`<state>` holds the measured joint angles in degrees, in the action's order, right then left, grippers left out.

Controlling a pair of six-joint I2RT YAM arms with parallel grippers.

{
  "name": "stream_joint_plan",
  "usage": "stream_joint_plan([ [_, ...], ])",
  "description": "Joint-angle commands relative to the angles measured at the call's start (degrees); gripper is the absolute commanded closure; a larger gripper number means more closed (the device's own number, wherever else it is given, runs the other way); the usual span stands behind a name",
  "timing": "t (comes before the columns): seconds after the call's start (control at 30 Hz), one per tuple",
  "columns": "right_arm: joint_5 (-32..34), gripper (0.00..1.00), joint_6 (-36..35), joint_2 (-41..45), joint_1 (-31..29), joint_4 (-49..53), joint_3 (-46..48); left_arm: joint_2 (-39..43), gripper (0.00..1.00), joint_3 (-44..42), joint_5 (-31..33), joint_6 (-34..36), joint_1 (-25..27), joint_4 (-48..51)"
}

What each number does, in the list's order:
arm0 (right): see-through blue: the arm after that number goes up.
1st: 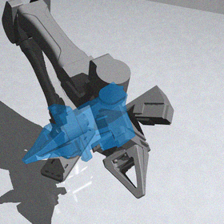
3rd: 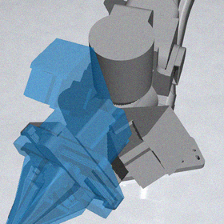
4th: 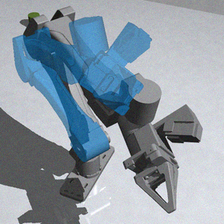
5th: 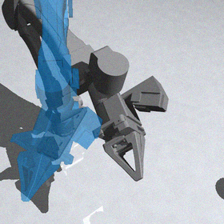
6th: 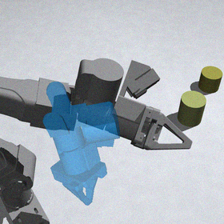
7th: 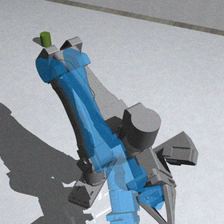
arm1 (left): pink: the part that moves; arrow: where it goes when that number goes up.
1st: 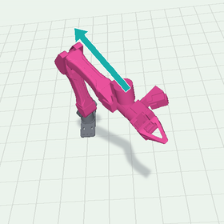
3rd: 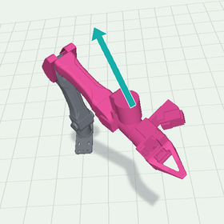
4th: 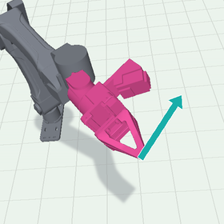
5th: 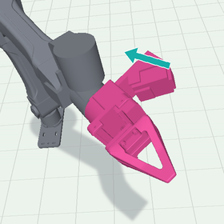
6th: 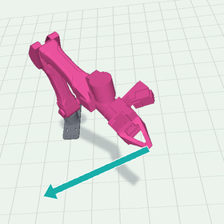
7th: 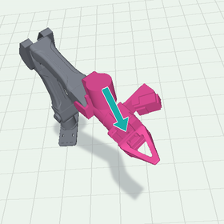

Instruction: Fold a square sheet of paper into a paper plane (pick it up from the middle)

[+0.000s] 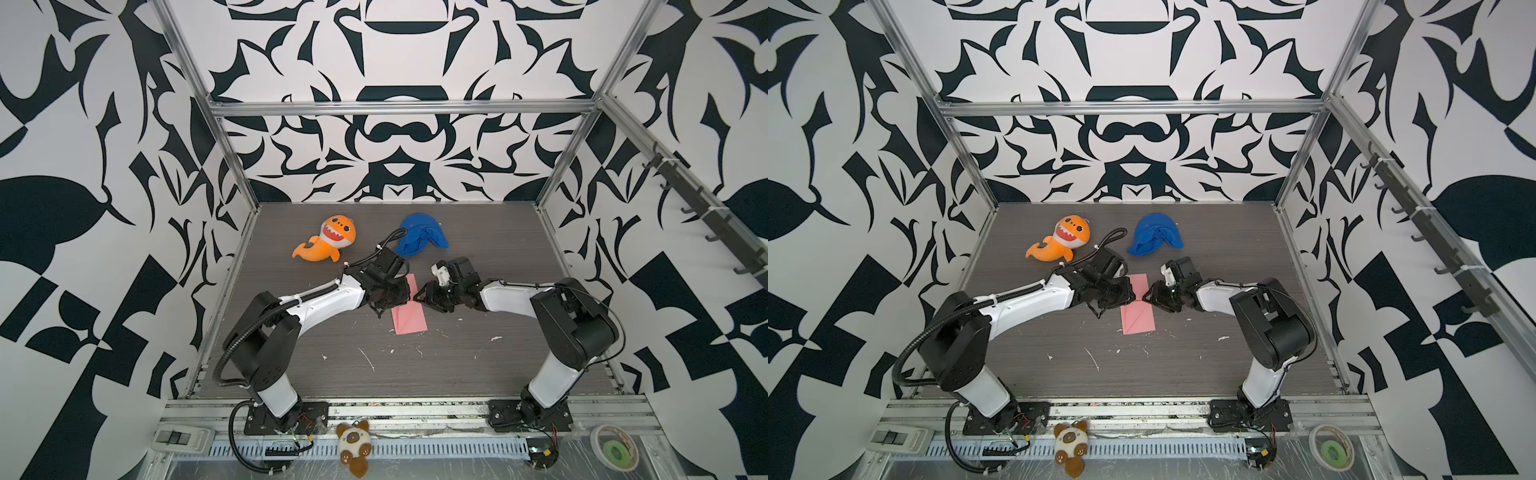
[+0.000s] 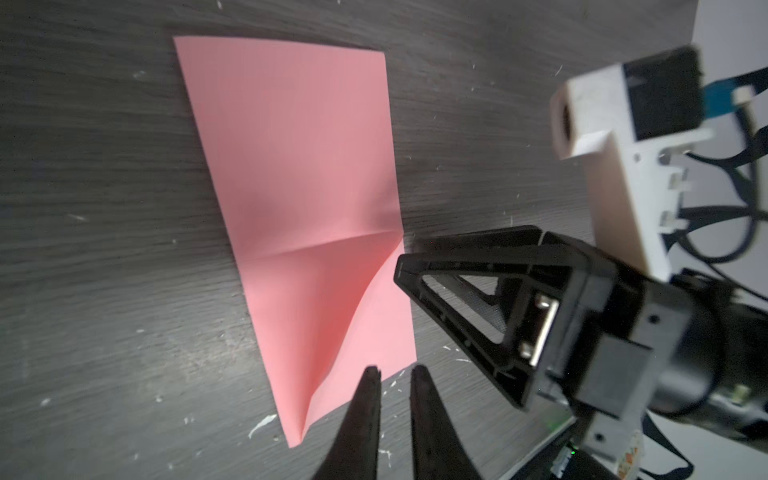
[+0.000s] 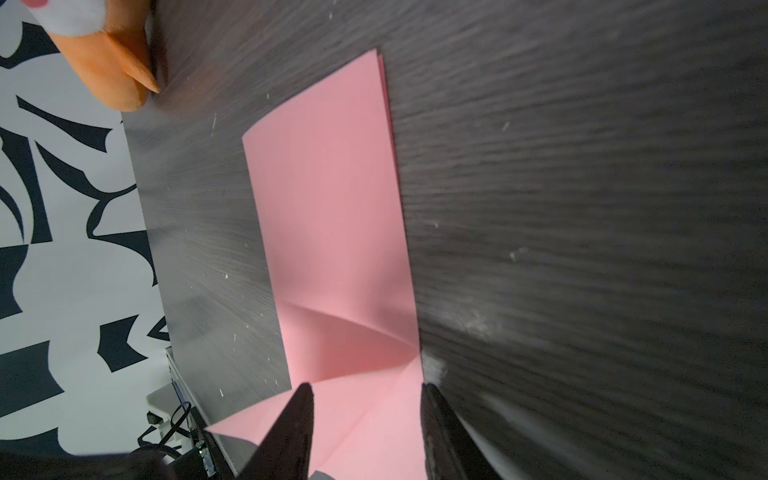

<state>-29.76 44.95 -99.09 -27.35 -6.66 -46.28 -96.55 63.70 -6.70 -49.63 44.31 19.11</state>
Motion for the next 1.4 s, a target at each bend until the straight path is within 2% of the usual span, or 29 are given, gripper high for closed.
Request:
stream_joint_plan([
  [0.0,-0.4,0.54,0.37,0.24,-0.07,-1.87,0.66,-3.07,0.85,-0.24,0.44,-1.15,-0.03,1.77],
  [0.33,-4.76,0.54,1.63,-0.61,-0.07,-4.6,1.46,-9.08,0.94,-0.32,4.34,-2.47,-0.11,4.38],
  [0.67,-8.39,0.57,5.15,-3.89,-0.07,-9.55,1.92,-11.0,0.96,-2.47,5.47,-4.33,-0.12,4.27],
  [0.8,-9.6,0.62,6.7,-4.74,-0.07,-12.25,2.16,-11.29,0.97,-3.22,5.14,-4.69,-0.13,4.09],
  [1.07,-8.22,0.71,4.73,-2.7,-0.07,-10.1,1.56,-11.05,0.97,-3.23,5.76,-4.35,-0.11,4.79],
  [1.37,-9.23,0.72,5.86,-4.54,-0.07,-11.78,0.49,-11.15,0.97,-3.06,5.58,-3.81,-0.16,4.97],
])
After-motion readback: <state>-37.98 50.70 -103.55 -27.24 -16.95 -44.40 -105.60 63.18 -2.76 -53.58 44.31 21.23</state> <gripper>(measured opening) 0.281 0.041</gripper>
